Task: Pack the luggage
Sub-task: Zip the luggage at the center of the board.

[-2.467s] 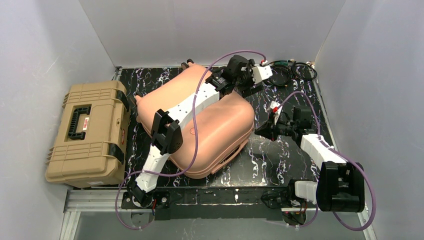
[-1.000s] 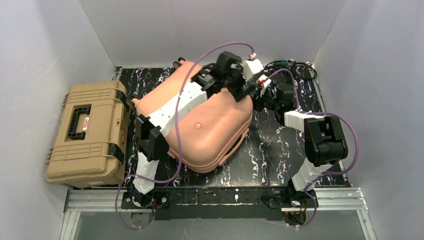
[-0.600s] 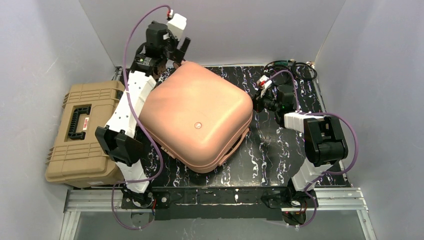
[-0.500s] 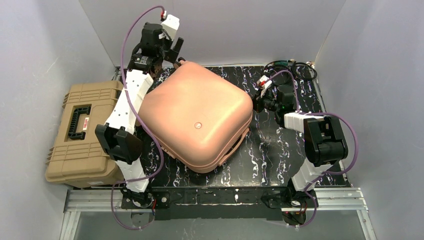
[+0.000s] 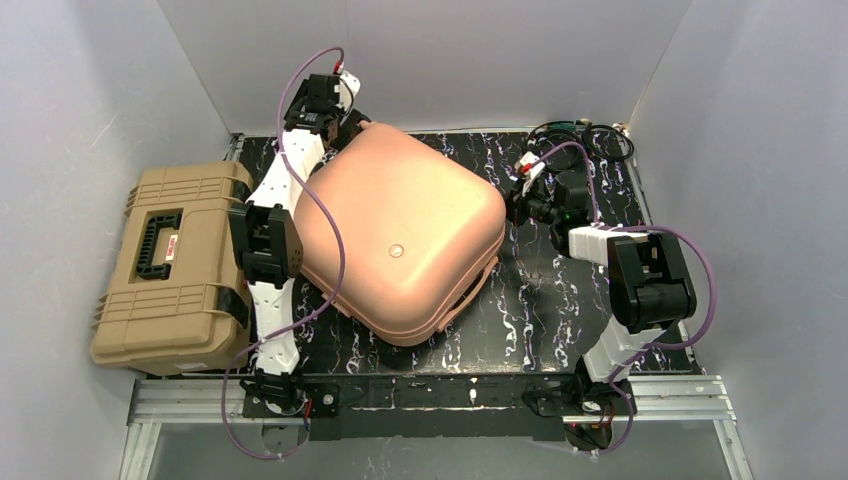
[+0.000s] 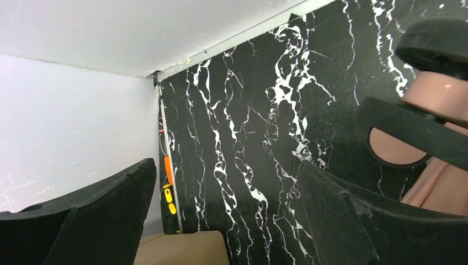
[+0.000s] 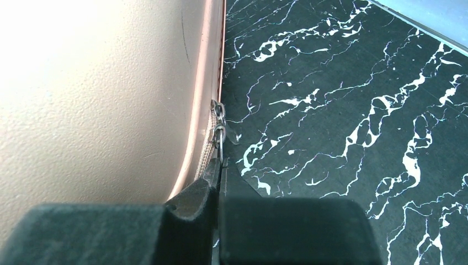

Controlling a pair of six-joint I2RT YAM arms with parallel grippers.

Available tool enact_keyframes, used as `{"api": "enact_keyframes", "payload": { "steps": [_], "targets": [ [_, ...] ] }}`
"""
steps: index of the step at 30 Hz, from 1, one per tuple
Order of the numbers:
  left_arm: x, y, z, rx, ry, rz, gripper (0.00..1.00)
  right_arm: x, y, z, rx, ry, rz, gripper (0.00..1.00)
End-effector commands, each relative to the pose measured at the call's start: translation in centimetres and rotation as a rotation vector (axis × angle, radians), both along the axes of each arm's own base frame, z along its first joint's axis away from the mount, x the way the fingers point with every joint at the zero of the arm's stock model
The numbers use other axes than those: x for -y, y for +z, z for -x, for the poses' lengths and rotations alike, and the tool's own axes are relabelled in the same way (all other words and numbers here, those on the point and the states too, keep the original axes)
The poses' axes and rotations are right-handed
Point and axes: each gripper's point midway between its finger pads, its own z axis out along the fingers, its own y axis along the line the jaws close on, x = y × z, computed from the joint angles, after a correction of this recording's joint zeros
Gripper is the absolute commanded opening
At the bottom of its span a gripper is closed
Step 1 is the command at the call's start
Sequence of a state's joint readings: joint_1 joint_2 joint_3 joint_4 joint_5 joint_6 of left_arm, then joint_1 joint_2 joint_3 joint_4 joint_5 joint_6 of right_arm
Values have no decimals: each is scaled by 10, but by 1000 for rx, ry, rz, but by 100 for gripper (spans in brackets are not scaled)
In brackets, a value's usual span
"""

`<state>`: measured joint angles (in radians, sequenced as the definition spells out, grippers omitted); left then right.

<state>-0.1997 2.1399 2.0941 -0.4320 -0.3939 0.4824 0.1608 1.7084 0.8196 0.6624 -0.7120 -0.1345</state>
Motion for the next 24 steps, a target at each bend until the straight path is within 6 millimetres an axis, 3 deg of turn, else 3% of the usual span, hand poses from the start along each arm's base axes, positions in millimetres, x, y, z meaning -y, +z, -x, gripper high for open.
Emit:
{"api": "enact_keyframes", "payload": {
  "steps": [1,6,13,17,21,24],
  "targets": [
    [0,13,3,-6,-9,-31,98,0,34,-3,127,24,-28,1],
    [8,-9,1,-59,-28,-7,98,-1,34,-3,127,30,-30,1],
    [-4,-8,-11,-32,20,-80,98,-1,29,-5,115,31,-30,1],
    [-1,-32,-11,-103,-8,-98,98,-1,29,-5,114,32,-31,1],
    [29,-65,-1,-222,-127,-33,98,-3,39,-4,148,57,-15,1],
    [70,-81,8,-274,-259,-8,98,-1,52,-7,175,77,-12,1]
  ]
}}
